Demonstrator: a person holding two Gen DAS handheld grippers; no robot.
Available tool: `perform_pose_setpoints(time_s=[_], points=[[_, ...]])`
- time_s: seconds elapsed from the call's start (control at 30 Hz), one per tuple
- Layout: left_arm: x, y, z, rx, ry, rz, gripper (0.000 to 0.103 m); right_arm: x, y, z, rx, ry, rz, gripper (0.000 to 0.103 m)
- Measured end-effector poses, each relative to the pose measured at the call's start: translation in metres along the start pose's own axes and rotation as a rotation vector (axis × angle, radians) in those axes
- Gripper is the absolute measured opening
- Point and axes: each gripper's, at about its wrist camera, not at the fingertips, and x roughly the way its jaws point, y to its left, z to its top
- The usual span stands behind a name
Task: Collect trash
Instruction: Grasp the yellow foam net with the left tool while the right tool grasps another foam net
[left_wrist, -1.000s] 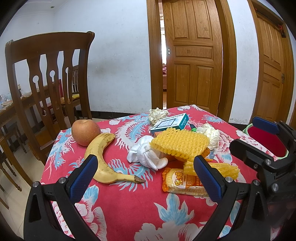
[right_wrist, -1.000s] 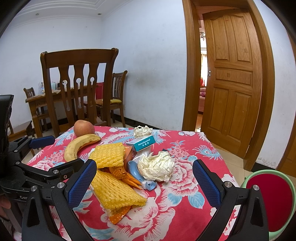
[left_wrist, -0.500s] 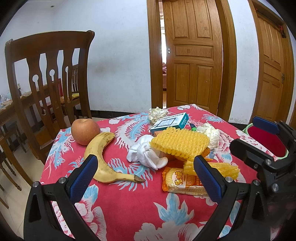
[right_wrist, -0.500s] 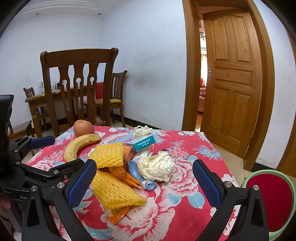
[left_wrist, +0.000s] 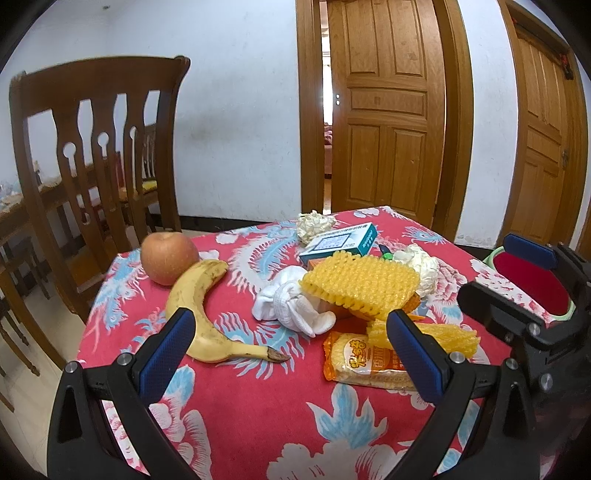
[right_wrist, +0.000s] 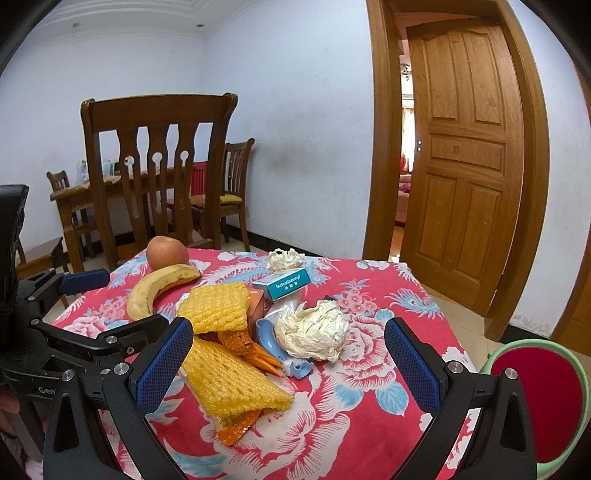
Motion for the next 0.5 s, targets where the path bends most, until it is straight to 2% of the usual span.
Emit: perform_pose_setpoints(time_s=[0.17,0.37,0.5], points=[[0.023,0.007,-0.003,-0.071,0.125,-0.085,0.101,0.008,0.006,0.000,-0.029,0.040,0.038,0.103],[0.029,0.014,0.004,-0.160,0.175,-0.174,0.100,0.019,-0.001,0.000,0.006,0.091,0.095,0.103],[0.031,0.008,0.018,-0.156,0.188,-0.192,0.100,0.022,-0.013,-0.001,0.065,0.112,0.125,0.103]])
